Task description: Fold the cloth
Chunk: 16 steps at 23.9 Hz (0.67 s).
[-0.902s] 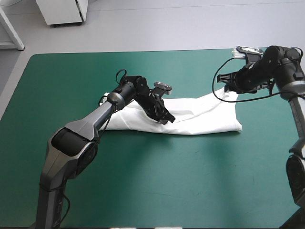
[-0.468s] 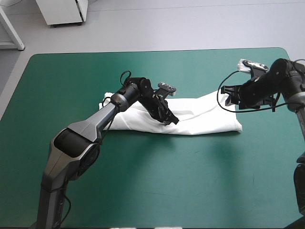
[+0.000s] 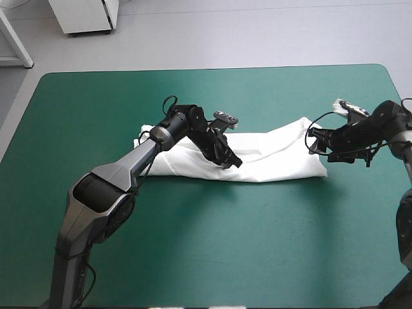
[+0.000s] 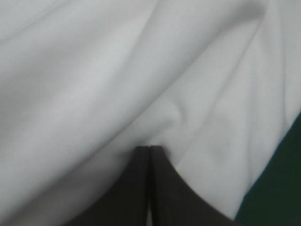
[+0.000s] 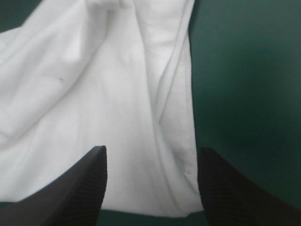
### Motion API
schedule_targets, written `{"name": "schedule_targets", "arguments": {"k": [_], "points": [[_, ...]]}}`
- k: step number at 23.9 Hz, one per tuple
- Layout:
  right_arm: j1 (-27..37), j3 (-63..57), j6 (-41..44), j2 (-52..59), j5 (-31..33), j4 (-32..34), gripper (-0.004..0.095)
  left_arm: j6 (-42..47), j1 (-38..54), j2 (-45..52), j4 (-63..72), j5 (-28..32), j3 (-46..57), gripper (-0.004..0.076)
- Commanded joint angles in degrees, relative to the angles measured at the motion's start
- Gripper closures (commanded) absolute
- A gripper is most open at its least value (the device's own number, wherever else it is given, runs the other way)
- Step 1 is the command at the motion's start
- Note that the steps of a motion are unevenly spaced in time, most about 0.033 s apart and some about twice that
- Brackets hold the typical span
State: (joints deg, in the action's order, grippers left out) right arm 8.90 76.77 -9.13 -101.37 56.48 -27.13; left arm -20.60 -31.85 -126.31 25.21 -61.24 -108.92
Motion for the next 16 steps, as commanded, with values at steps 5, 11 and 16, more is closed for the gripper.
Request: {"name": "schedule_targets", "arguments": {"k": [5, 11, 16], "points": [[0.5, 1.3, -1.8, -2.5, -0.9, -2.4, 0.0356, 0.0, -0.5, 2.7, 1.3, 1.2, -1.2, 0.0733], [-0.8, 1.3, -3.5, -4.5, -1.2, -4.5, 0.0356, 0.0, -0.5, 2.7, 1.3, 1.2, -1.2, 0.0733], [-7.1, 1.2, 0.9, -8.3, -0.9, 1.3, 0.0602, 0.0, -0.5, 2.7, 1.6, 1.1, -1.2, 0.0733]]}}
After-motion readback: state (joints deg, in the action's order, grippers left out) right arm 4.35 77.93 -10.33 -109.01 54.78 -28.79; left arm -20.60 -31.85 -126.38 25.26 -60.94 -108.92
